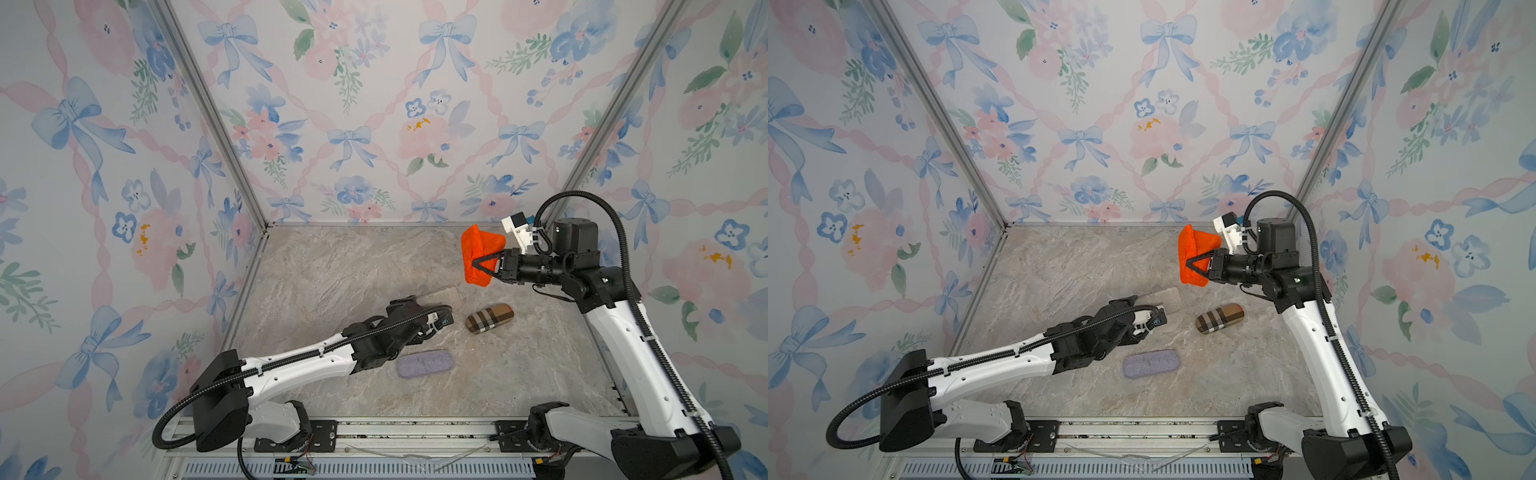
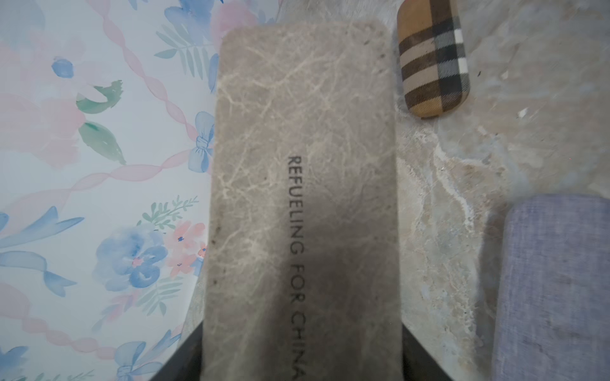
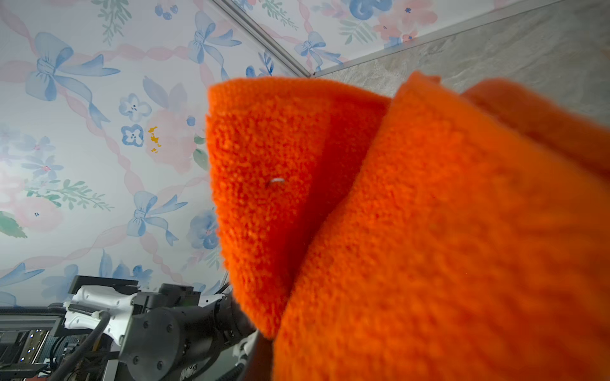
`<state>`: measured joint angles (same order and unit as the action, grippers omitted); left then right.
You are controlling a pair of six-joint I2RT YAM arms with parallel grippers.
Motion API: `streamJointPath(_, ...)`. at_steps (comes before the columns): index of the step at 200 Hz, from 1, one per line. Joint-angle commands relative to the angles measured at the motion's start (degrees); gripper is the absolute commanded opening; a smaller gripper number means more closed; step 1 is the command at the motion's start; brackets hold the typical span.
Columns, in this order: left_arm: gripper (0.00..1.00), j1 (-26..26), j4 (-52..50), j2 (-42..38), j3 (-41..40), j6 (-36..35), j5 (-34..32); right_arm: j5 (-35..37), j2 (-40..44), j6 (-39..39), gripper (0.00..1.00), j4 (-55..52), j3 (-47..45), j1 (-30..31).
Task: Wipe the eyeglass case
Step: Wipe the dirt from the eyeglass case.
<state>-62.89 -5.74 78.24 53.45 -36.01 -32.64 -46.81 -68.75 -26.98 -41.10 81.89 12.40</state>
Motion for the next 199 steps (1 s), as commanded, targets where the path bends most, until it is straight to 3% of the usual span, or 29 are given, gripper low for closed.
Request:
streamJointPath(1,0.21,-1.59,10.77,1.38,-1.17,-13.45,-12.9,0.84,-2.72,-1.32,0.0,-1.5,2.99,3.57)
streamJointPath(37,0.2,-2.96,18.47,1.2,-1.36,-20.56,-15.87,2.73,-8.43,-0.49,0.0,-1.83,5.43,9.76)
streamJointPath(79,0.2,-4.38,20.15,1.58,-1.58,-22.81,-16.01,1.92,-15.49,-3.09,0.0,4.98,3.57,14.42)
streamJointPath(99,0.21,-3.97,21.0,1.37,-2.01,-22.88,-16.51,1.72,-17.95,-4.28,0.0,7.52,0.59,14.54)
streamJointPath(140,0.21,-2.55,21.62,-1.21,-4.36,-21.75,-15.53,1.91,-15.89,4.04,0.0,-4.33,-5.1,8.88)
streamJointPath(160,0.21,-2.59,21.81,-1.5,-4.34,-21.56,-15.49,1.75,-14.88,4.35,0.0,-4.69,-7.08,6.58)
streamJointPath(199,0.21,-2.79,22.09,-1.28,-3.8,-21.8,-14.45,-2.3,-20.51,-1.27,0.0,3.28,-2.31,14.72)
